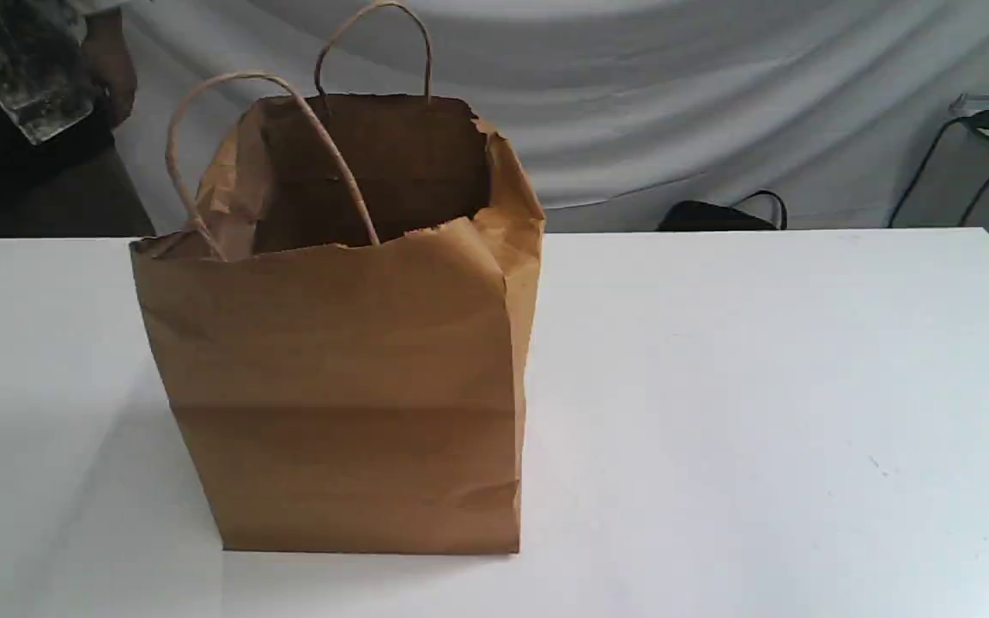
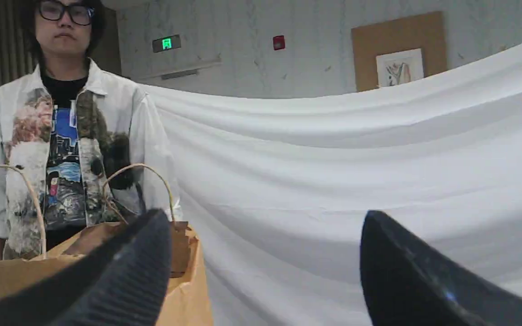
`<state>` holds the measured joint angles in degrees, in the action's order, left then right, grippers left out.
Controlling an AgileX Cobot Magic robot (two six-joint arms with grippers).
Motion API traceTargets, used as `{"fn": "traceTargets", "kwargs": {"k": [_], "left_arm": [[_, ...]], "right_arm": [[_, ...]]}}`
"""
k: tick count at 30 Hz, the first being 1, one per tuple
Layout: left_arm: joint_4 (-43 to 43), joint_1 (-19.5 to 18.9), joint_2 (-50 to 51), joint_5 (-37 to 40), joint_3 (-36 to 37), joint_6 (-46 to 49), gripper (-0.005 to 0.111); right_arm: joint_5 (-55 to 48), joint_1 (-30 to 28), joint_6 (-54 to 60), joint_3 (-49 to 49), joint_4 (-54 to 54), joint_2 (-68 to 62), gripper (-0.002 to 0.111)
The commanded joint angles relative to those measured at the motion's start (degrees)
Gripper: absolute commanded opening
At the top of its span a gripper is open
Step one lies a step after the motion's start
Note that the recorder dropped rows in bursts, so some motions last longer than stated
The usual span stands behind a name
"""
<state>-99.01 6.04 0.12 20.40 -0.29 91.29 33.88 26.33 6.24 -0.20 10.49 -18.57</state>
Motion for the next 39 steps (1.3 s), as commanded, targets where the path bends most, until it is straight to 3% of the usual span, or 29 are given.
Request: {"fn": "traceTargets", "kwargs": {"k": [1,10,26,28,32,34,36,39], "left_arm": [[-0.94,0.15,-0.12,-9.77,0.29,-2.92,0.068],[-0.94,0.15,-0.12,-6.09,0.29,-2.77,0.068],[-0.94,0.15,-0.12,-6.52,0.29,-2.4,0.068],[-0.94,0.15,-0.12,-3.44,-0.99,1.66,0.068],[-0.94,0.15,-0.12,9.63,-5.31,21.01,0.068],[-0.94,0.15,-0.12,13.2,-6.51,26.31,0.068],[-0.94,0.15,-0.12,11.4,-7.32,24.5,0.068],[-0.94,0.15,-0.12,-0.47,-8.28,5.84,0.068]], "right_arm": [[-2.54,-0.2,0.76,0.2,0.52,0.09,0.06],[-13.73,-0.2,-0.2,0.2,0.67,0.09,0.06],[-14.15,-0.2,-0.48,0.2,0.67,0.09,0.06],[-14.15,-0.2,-0.48,0.2,0.67,0.09,0.06],[-14.15,-0.2,-0.25,0.2,0.67,0.09,0.06],[-14.15,-0.2,-0.25,0.2,0.67,0.09,0.06],[-14.15,-0.2,-0.25,0.2,0.67,0.09,0.06],[-14.15,-0.2,-0.25,0.2,0.67,0.09,0.06]]}}
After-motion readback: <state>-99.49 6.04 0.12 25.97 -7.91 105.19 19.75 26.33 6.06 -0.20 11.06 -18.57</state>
